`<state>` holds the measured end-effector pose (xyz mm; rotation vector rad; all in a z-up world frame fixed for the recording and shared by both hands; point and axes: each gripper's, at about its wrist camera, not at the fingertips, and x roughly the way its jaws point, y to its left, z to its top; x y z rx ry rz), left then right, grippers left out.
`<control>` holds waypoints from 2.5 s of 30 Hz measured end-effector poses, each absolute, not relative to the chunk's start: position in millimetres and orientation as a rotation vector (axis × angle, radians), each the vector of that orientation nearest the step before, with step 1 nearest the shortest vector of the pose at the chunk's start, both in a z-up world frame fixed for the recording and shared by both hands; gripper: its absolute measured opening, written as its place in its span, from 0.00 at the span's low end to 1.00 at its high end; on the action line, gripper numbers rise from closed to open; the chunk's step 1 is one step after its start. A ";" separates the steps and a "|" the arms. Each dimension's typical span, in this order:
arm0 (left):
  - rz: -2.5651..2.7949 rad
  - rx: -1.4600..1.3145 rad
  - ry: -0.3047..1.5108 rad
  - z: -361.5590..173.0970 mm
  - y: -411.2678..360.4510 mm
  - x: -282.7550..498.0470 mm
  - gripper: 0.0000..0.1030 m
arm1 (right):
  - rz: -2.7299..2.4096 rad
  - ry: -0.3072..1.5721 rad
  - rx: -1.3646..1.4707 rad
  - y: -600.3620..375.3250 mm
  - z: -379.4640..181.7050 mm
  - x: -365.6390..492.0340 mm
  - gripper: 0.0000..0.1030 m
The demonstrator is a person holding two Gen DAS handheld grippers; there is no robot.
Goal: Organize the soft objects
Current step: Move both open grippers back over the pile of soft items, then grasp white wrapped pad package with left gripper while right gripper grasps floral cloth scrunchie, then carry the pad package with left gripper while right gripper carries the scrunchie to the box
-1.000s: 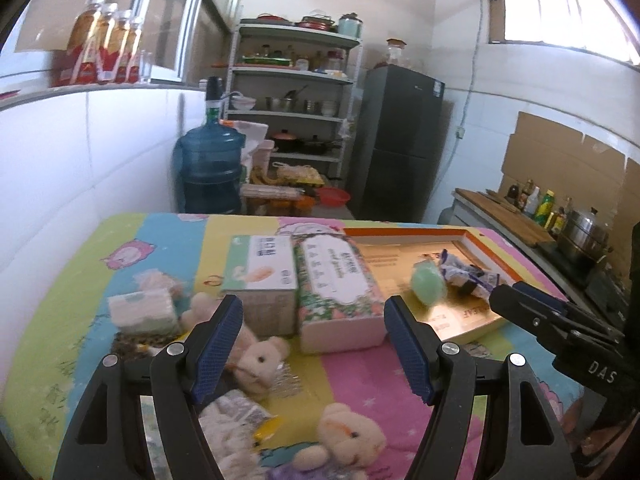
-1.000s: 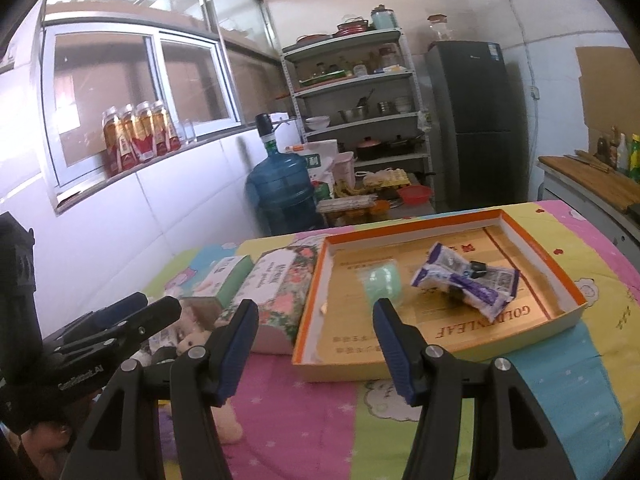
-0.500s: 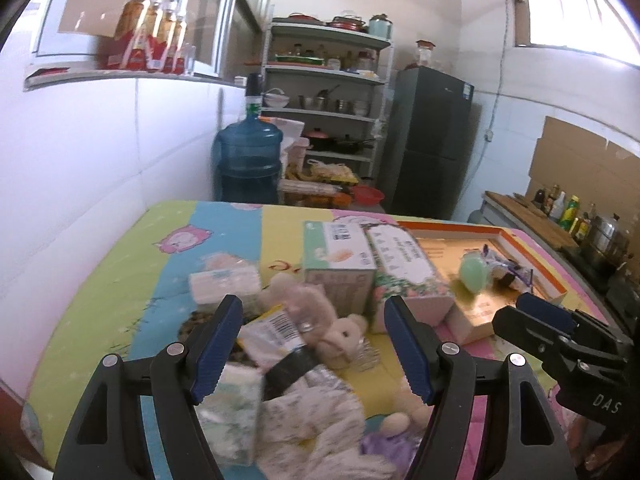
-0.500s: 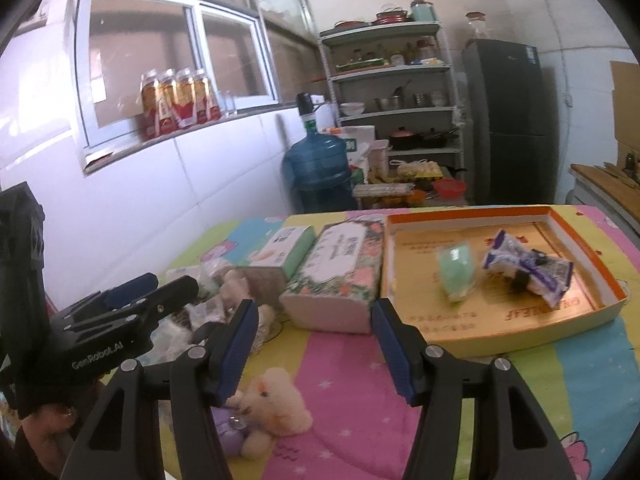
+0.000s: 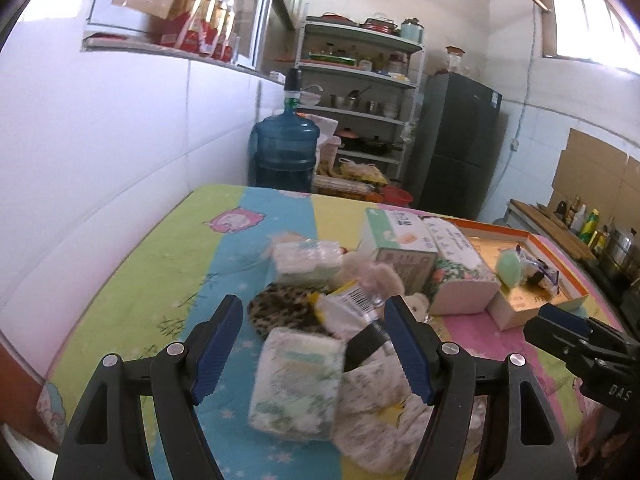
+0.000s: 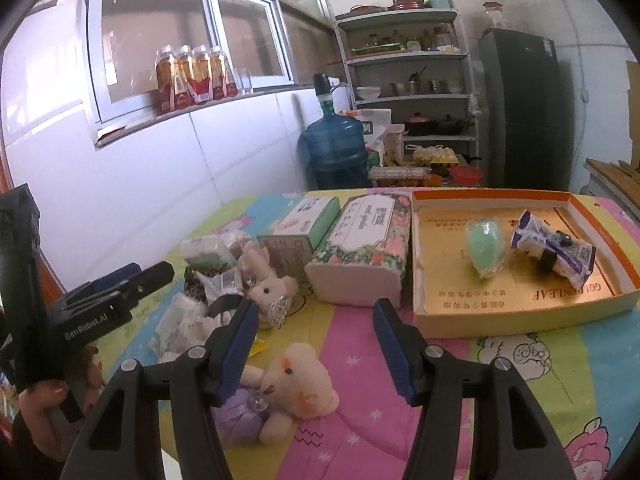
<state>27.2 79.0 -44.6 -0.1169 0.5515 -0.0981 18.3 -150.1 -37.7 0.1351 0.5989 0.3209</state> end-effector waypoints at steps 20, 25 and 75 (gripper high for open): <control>-0.206 -0.079 0.664 -93.2 84.1 29.7 0.73 | 0.358 0.676 0.125 -136.9 -58.8 28.8 0.58; -0.204 -0.083 0.694 -104.5 83.6 35.0 0.73 | 0.362 0.687 0.126 -136.2 -61.0 29.4 0.58; -0.196 -0.137 0.520 -37.4 94.9 12.1 0.50 | 0.625 0.471 -0.058 -94.1 23.0 -4.5 0.06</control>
